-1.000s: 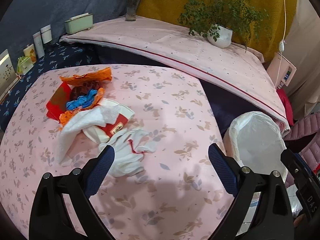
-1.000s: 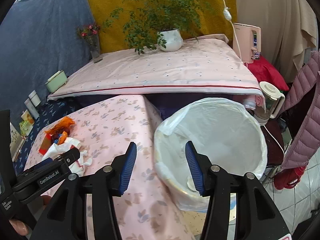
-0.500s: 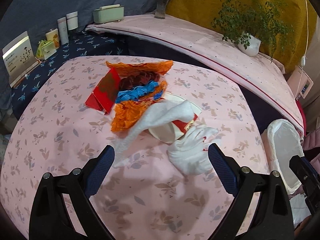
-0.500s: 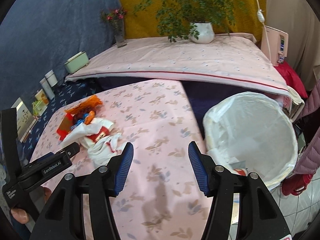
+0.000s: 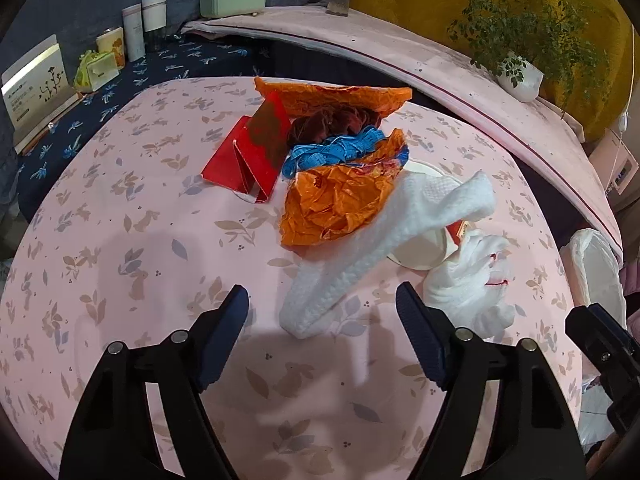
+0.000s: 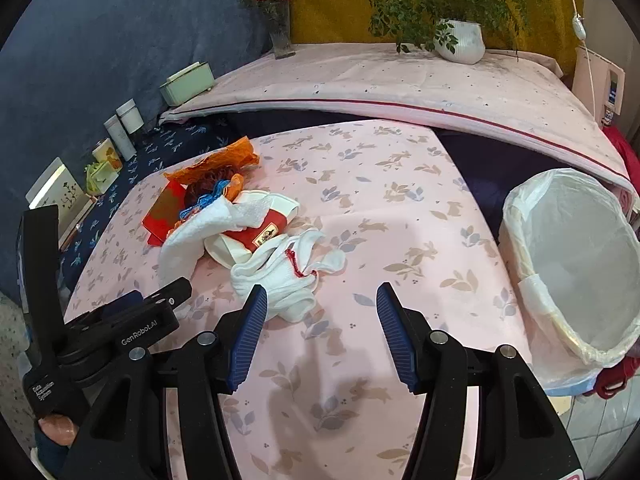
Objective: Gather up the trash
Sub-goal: 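Grasp the white glove with the right tool while the left grasps the white towel, then carry the white glove and white towel over the bin with both tools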
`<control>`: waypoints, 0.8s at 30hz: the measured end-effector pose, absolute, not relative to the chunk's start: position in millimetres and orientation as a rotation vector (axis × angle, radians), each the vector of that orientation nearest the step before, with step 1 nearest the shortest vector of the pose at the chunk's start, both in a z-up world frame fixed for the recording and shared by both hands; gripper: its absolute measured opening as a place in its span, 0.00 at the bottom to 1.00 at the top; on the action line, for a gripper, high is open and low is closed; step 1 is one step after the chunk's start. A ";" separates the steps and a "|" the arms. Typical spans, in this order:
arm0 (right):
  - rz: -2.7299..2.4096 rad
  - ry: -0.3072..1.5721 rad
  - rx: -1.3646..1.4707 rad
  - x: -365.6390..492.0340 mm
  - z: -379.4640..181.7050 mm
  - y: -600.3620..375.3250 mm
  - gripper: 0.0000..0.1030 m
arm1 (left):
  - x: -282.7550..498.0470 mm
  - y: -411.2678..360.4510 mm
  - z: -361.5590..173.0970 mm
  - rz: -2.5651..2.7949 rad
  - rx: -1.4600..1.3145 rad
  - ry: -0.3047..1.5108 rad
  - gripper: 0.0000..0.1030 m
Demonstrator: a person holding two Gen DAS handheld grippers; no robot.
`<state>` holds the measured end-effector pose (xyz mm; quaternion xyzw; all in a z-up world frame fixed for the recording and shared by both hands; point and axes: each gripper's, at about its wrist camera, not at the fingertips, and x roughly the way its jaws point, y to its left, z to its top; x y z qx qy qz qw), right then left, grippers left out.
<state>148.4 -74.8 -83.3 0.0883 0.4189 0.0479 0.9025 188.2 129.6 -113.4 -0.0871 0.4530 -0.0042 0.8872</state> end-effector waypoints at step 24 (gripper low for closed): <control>0.150 0.979 0.150 177.5 -136.0 -40.5 0.11 | 187.5 131.3 -115.9 -0.102 -0.217 0.942 0.02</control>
